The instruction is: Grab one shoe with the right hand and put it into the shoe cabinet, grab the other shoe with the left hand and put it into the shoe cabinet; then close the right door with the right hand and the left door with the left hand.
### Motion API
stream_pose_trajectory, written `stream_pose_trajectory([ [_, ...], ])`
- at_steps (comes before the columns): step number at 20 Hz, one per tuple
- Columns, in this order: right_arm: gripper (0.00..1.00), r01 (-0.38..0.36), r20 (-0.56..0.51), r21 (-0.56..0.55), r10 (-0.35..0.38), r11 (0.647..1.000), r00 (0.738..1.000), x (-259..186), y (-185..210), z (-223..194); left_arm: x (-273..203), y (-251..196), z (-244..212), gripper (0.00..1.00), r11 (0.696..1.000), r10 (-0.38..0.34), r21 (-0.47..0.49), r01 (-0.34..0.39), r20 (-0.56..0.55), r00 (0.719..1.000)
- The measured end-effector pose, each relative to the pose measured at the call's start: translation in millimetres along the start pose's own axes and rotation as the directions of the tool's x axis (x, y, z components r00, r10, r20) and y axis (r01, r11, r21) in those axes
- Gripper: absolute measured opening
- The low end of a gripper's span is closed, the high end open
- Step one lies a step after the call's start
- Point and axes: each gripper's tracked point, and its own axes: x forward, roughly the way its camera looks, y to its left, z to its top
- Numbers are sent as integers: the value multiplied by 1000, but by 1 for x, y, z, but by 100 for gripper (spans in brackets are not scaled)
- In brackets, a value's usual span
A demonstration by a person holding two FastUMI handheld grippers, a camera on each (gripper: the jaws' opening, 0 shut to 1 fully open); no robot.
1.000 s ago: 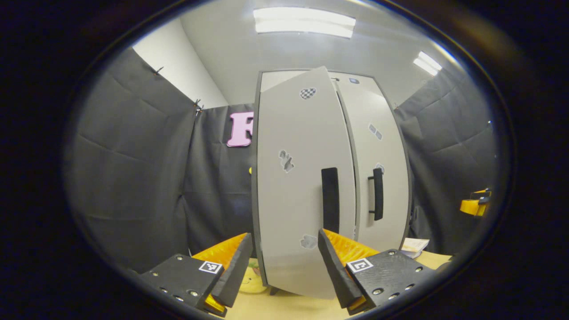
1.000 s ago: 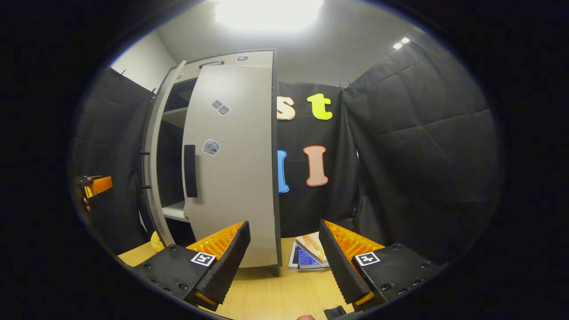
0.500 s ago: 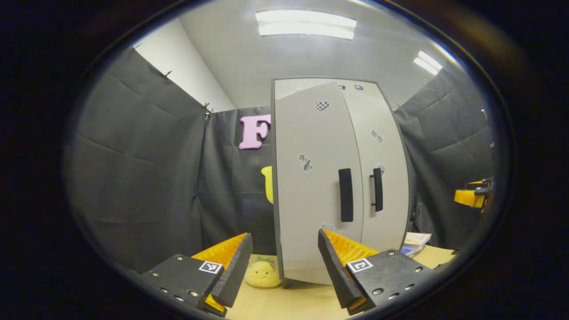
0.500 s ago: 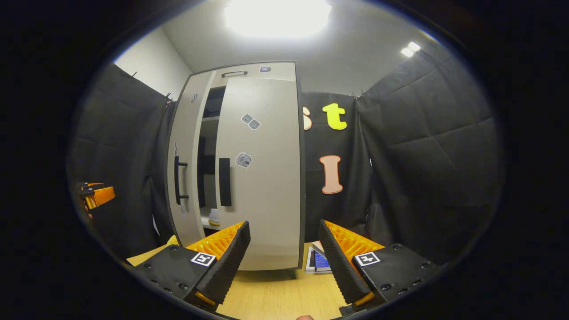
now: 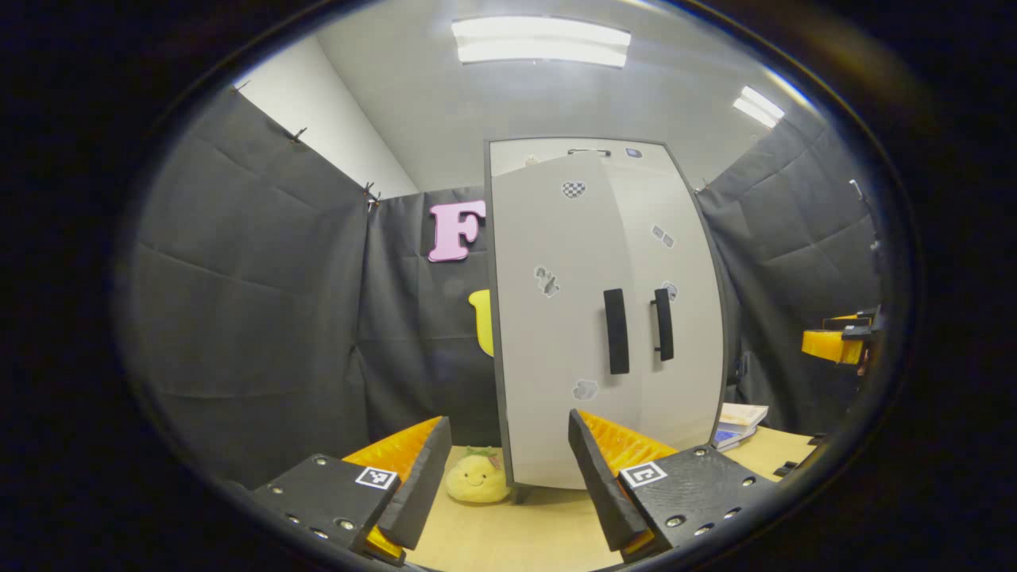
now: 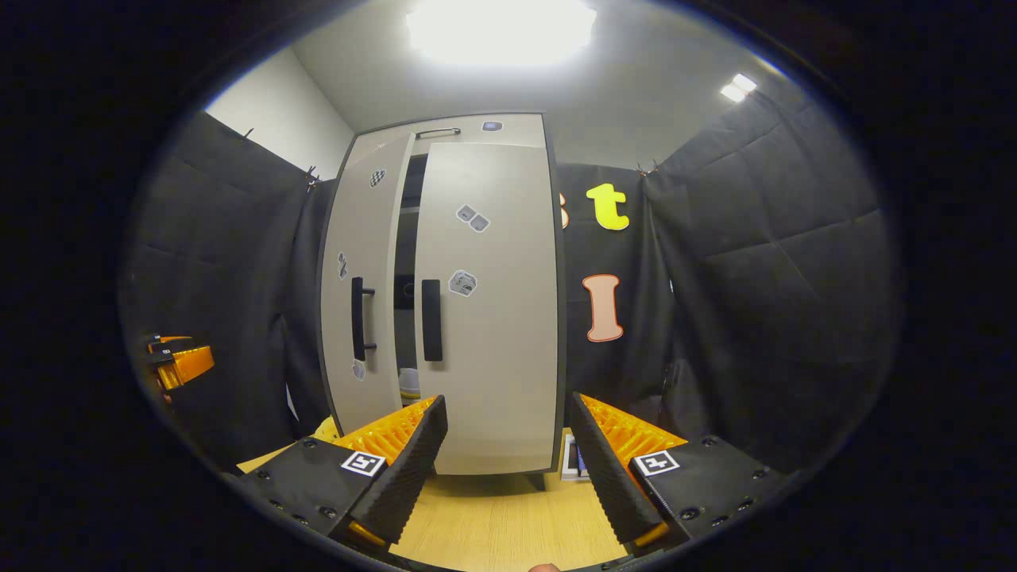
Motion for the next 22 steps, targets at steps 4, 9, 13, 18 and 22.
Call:
stream_pose_trajectory([
  [4, 98, -7, 13, -4, 8, 1000, 1000, -6, 1, 4, -3, -1, 5, 87, 1000, -3, 9, 3, 10, 1000],
  [9, 96, -3, 23, -6, 3, 1000, 1000, -6, -7, 8, -6, -3, 6, 87, 1000, 2, 12, -2, 8, 1000],
  [13, 98, 1, 25, -8, -1, 1000, 1000, -4, -13, 9, -5, -4, 5, 87, 1000, 4, 21, -4, 0, 1000],
  [18, 98, 1, 21, -3, -1, 1000, 1000, -2, -15, 7, -4, -3, 6, 87, 1000, 8, 15, -8, -5, 1000],
  [22, 96, 3, 20, -4, -3, 1000, 1000, 2, -16, 7, -4, -3, 4, 86, 1000, 9, 13, -9, -9, 1000],
])
